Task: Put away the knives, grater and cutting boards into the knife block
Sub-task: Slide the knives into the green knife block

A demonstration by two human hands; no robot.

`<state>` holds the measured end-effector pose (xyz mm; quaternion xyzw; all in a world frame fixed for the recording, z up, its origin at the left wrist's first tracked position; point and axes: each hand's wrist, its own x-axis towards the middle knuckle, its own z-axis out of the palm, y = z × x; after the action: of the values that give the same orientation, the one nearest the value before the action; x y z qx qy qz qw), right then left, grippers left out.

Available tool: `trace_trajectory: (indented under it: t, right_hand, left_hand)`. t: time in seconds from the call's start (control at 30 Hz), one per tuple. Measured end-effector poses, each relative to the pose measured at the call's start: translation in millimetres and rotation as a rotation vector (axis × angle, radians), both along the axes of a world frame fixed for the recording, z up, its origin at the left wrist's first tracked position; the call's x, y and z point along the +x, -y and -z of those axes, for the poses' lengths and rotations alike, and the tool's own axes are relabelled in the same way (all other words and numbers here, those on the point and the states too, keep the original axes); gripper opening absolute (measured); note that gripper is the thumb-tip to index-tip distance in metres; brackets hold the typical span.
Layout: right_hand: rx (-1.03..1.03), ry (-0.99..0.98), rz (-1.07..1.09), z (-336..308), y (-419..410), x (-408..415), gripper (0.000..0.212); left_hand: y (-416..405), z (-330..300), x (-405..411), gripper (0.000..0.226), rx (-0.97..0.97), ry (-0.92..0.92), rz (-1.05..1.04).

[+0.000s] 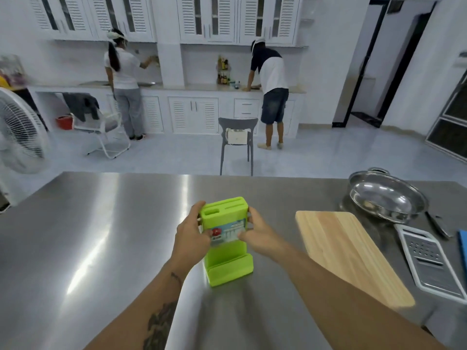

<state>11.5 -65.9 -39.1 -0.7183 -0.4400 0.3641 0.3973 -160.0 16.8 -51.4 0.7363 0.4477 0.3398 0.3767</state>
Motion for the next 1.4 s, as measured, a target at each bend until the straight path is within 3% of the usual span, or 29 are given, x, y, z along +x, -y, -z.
trace_trajectory:
  t: [0.1,0.3,0.43,0.53,0.63,0.8,1.0,1.4]
  right_hand:
    - [0.030,-0.015,0.022,1.2,-7.6,-12.3,0.076]
    - [-0.001,0.039,0.043,-6.6,-10.2,-17.0,0.077]
    - [-0.064,0.099,0.081,-13.3,-0.3,-12.3,0.088]
    - [-0.061,0.134,0.121,-24.8,15.3,-2.6,0.083]
    - [-0.053,0.147,0.184,-38.7,39.2,11.5,0.076]
    - [-0.038,0.185,0.338,-56.5,96.7,48.1,0.069]
    - [-0.089,0.244,0.551,-67.5,177.3,87.2,0.065]
    - [-0.227,0.277,0.865,-50.3,354.1,175.9,0.060]
  left_hand:
    - [-5.0,-3.4,-5.9,0.070,-0.041,0.067,0.007]
    - [-13.4,-6.3,-5.6,0.062,0.059,0.047,-0.021]
    - [-18.9,-25.5,-1.4,0.047,0.196,-0.030,-0.018]
    - [-16.7,-44.2,6.7,0.037,0.426,-0.134,-0.013]
    - [-12.5,-54.9,24.3,0.031,0.511,-0.136,0.068]
    - [7.8,-65.4,84.2,0.028,0.383,-0.018,0.228]
    - [55.0,-78.1,161.8,0.025,0.245,-0.089,0.491]
    - [203.6,-68.0,295.3,0.026,0.290,-0.195,0.843]
